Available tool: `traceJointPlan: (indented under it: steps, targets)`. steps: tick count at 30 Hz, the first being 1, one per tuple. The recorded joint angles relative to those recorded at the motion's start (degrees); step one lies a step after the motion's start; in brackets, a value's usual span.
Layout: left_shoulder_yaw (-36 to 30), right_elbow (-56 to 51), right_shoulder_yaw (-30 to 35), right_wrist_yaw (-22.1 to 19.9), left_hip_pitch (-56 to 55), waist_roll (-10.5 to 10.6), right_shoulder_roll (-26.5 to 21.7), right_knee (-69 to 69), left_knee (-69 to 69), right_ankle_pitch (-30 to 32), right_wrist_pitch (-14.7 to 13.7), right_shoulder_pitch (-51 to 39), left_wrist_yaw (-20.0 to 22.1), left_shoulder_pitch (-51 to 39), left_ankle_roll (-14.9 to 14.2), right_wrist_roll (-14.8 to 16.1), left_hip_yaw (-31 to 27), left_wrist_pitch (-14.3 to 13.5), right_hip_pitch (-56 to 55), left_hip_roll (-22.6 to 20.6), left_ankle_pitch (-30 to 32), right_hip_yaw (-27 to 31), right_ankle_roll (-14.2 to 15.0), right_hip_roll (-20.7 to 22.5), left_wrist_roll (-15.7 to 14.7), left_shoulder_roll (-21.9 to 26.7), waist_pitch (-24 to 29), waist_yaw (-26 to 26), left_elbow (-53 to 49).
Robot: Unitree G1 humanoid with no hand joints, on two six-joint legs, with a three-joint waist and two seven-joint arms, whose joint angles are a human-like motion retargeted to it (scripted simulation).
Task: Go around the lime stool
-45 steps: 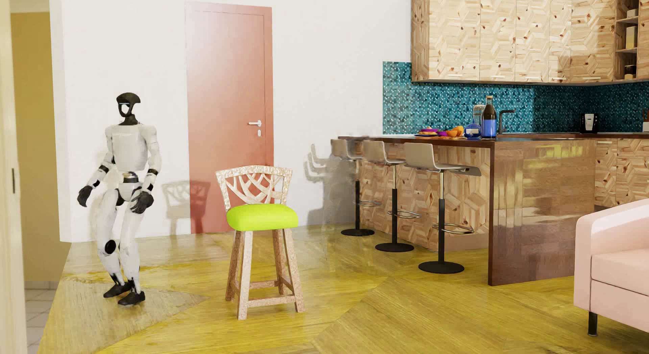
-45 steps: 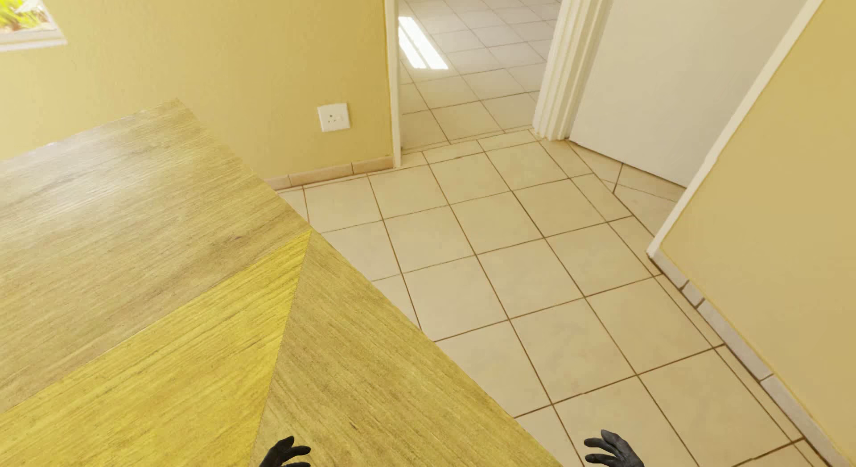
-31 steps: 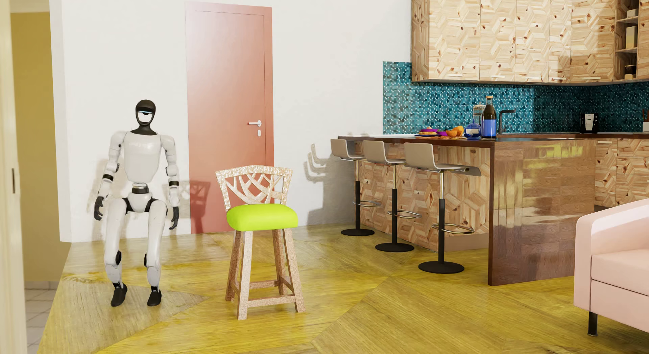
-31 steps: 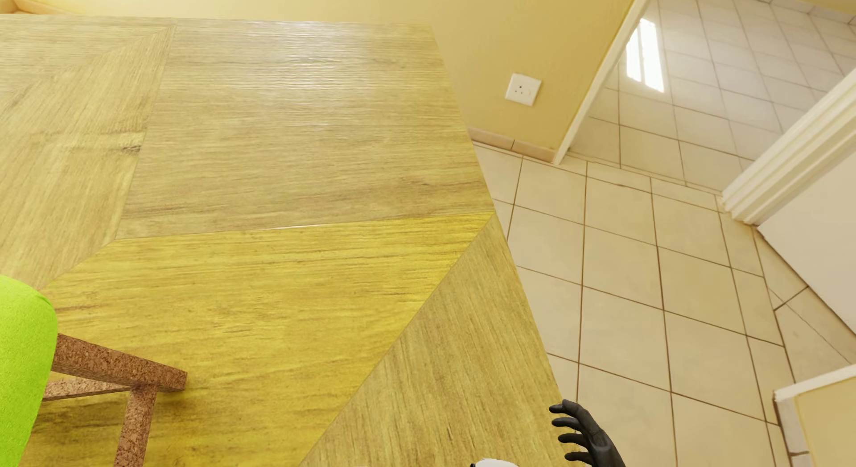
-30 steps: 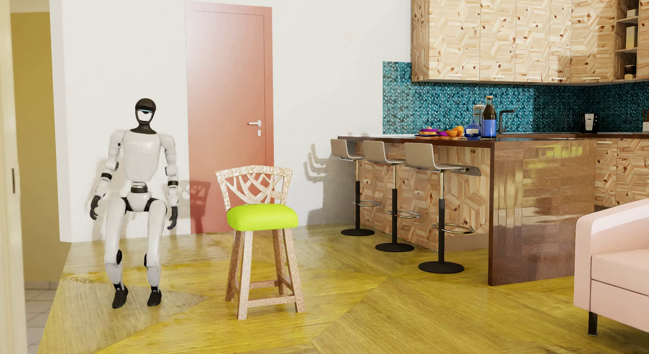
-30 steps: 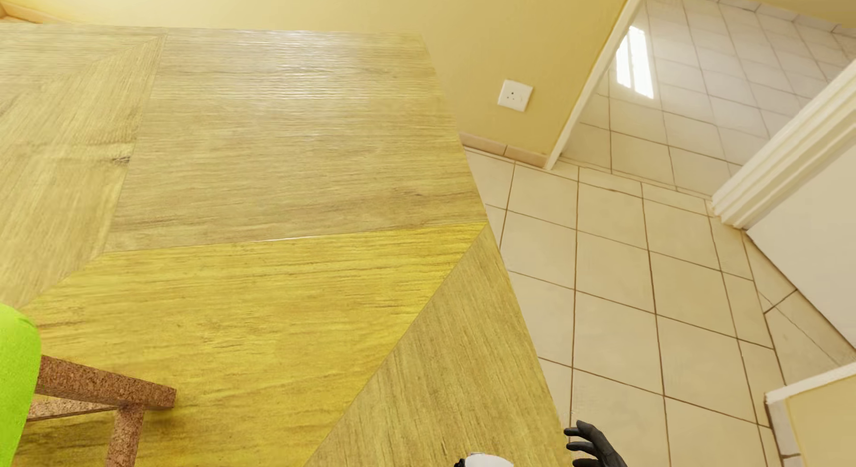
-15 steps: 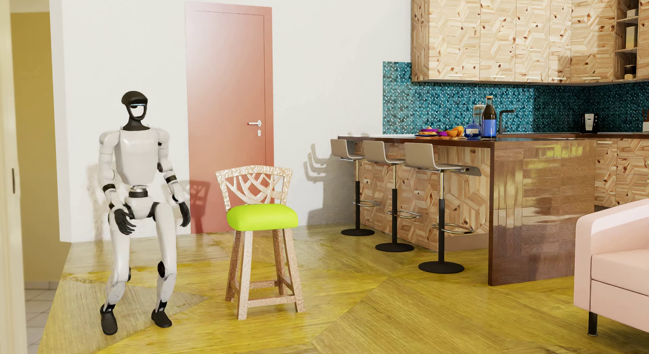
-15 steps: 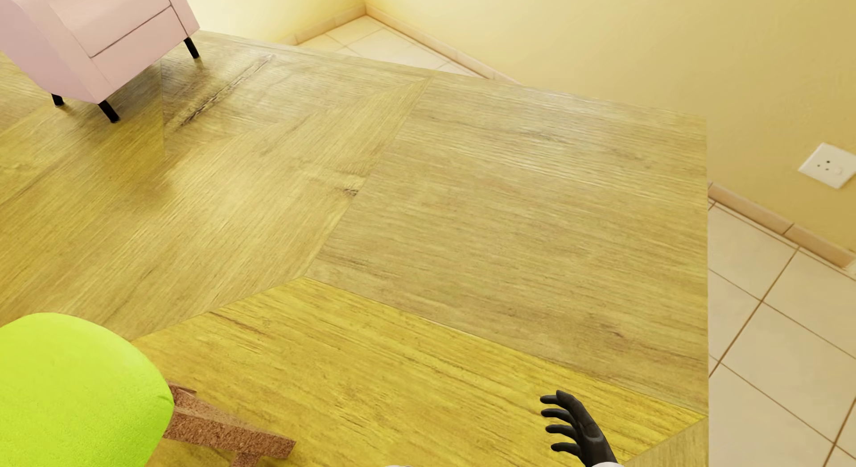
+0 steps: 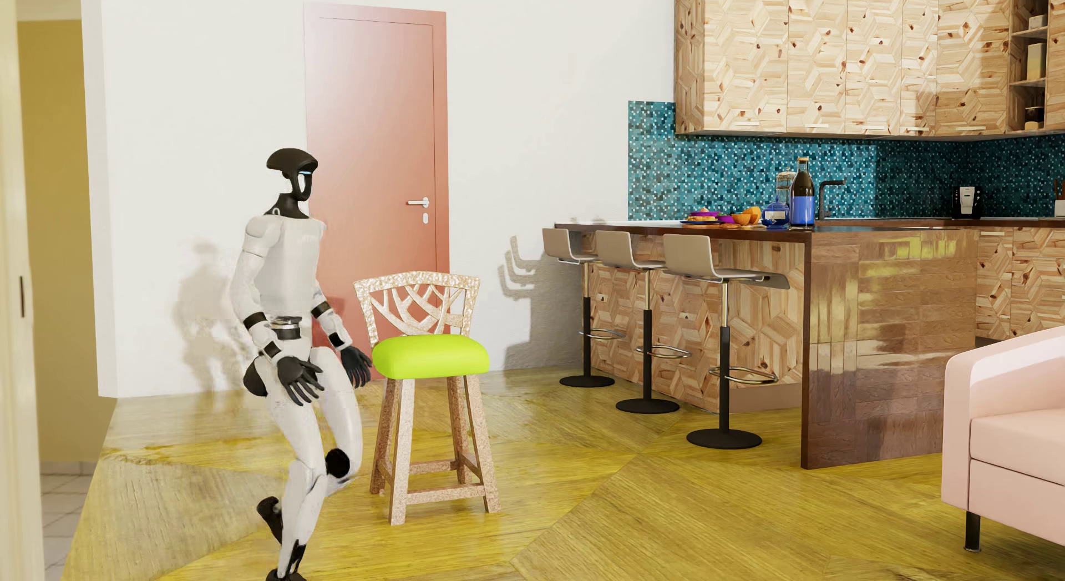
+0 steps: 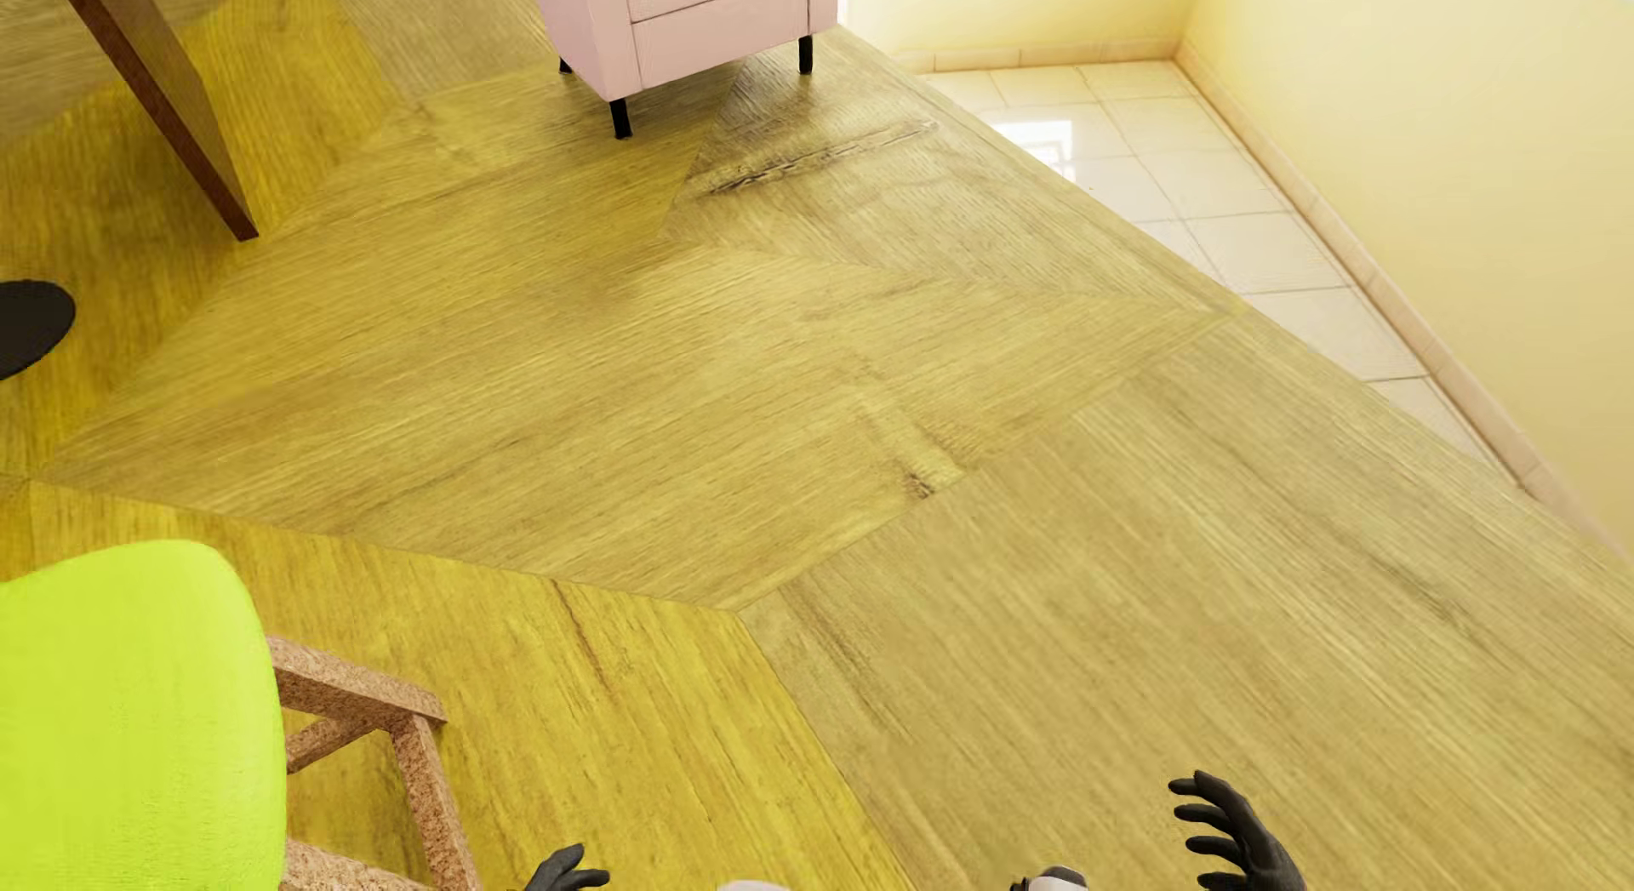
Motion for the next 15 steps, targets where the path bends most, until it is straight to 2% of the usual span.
traceJointPlan:
  steps: [1,2,3,4,5,6,7,8,9,10,11,12,13,14,15]
  targets:
    - [0.6,-2.0,-0.8,-1.6,-3.8,2.6,0.2,-0.6,3.0,-2.4,0.4,-1.2,-3.8,1.2,-3.0,1.0,1.2,-0.6,3.7,1.6,1.7,-2.0,-2.3,-0.5,-0.9,1.3,0.1,2.3,0.7]
    - [1.5,-7.1,0.3,-2.8,-6.8,4.4,2.5,-1.6,0.3,-4.4,1.7,-1.8,-6.7,2.9,-3.7,2.6,2.4,-0.5,7.2,4.0,-4.2,-4.3,1.3,-1.4,-1.5,3.1,-0.5,3.5,-1.0]
    - [4.1,-8.1,2.9,-2.7,-7.5,5.8,5.0,-2.8,-8.1,-6.6,2.1,-2.2,-7.6,4.6,-3.6,3.7,3.3,-0.7,11.0,5.9,-11.1,-6.3,0.4,-2.2,-0.4,1.8,-1.7,4.8,-2.0]
    - [3.8,-9.3,4.8,-1.8,-7.4,6.4,7.6,-1.6,-19.4,-9.7,3.8,-3.8,-7.3,6.1,-3.8,4.1,3.6,-1.0,13.7,7.3,-14.2,-7.6,1.5,-3.4,1.1,1.7,-2.3,4.0,-2.3]
    - [2.0,-9.3,8.0,-0.4,-5.6,5.7,8.2,5.0,-22.0,-11.1,5.9,-6.2,-5.8,6.1,-3.2,3.5,3.6,-1.9,13.5,6.4,-11.7,-5.7,2.9,-4.5,2.0,2.5,-2.1,1.5,1.2]
    - [-1.6,-7.5,7.7,1.2,-3.6,4.1,8.2,14.4,-22.5,-3.7,7.1,-6.4,-3.8,5.4,-3.3,1.9,2.2,-3.3,9.7,4.7,-13.2,-0.8,3.3,-3.4,1.7,3.6,-1.6,-1.1,3.7]
    - [-1.9,-5.2,3.8,2.8,-0.3,1.5,9.2,19.7,-24.7,0.5,7.3,-3.9,-1.7,5.0,-3.7,0.1,1.2,-4.8,6.6,2.8,-14.1,3.8,3.7,-1.6,0.9,3.4,-0.9,-3.4,4.3]
    - [0.4,-6.0,0.7,4.6,2.0,-0.8,7.7,16.9,-26.9,-5.2,8.4,0.8,0.0,5.8,-4.1,-1.8,-0.3,-6.0,3.9,1.6,-14.8,5.8,4.1,0.0,-0.2,1.9,-1.5,-5.6,1.0]
    - [0.8,-4.4,-1.0,5.9,5.2,-3.1,6.9,10.0,-29.0,-10.3,9.5,3.7,0.8,4.1,-4.7,-3.2,-2.0,-7.0,3.0,0.5,-15.8,5.9,4.4,-0.1,-0.7,1.2,-1.3,-6.8,-0.3]
    - [1.2,-3.5,-1.1,6.8,7.8,-5.0,6.0,1.6,-30.1,-12.4,10.3,6.4,0.8,1.3,-5.2,-3.8,-4.1,-7.3,3.5,-0.6,-17.3,5.6,4.9,-0.7,-0.7,0.0,-1.0,-6.7,-2.5]
    - [1.1,-1.7,1.2,7.1,8.0,-4.6,2.9,-3.4,-26.8,-3.5,9.9,7.4,-0.4,-1.0,-4.7,-3.3,-5.9,-7.2,6.2,-0.5,-18.8,3.7,5.8,-1.2,-0.8,-2.3,-1.2,-5.1,-4.3]
    - [-0.9,-3.2,1.1,6.1,5.2,-2.3,1.2,-4.0,-19.0,-5.7,9.5,6.1,-3.4,-1.2,-0.3,-1.9,-3.9,-7.5,9.3,1.4,-14.6,0.9,2.6,-1.5,-1.8,-1.5,-1.0,-3.4,-1.5]
    - [0.0,-2.3,0.3,4.1,2.9,-0.3,2.1,-5.1,-13.0,-7.8,8.0,3.1,-6.7,0.3,1.6,-0.4,-0.5,-6.7,13.2,3.4,-10.3,-1.5,2.5,-2.0,-2.9,-0.9,-0.7,-1.1,-0.4]
    - [0.5,-3.9,0.6,1.6,0.5,2.1,3.3,-6.7,-10.8,-9.6,7.1,0.7,-9.1,2.5,0.0,1.1,2.1,-4.4,16.9,4.7,-9.5,-4.0,3.1,-2.7,-3.4,-0.5,-1.1,2.1,-1.9]
    - [2.7,-8.2,3.2,-0.5,-1.2,4.2,4.9,-7.1,-14.3,-11.5,8.0,-3.8,-9.5,5.8,-2.8,2.7,3.8,-2.0,20.1,5.9,-11.3,-6.2,4.0,-3.2,-3.1,0.1,-1.9,3.6,-3.3]
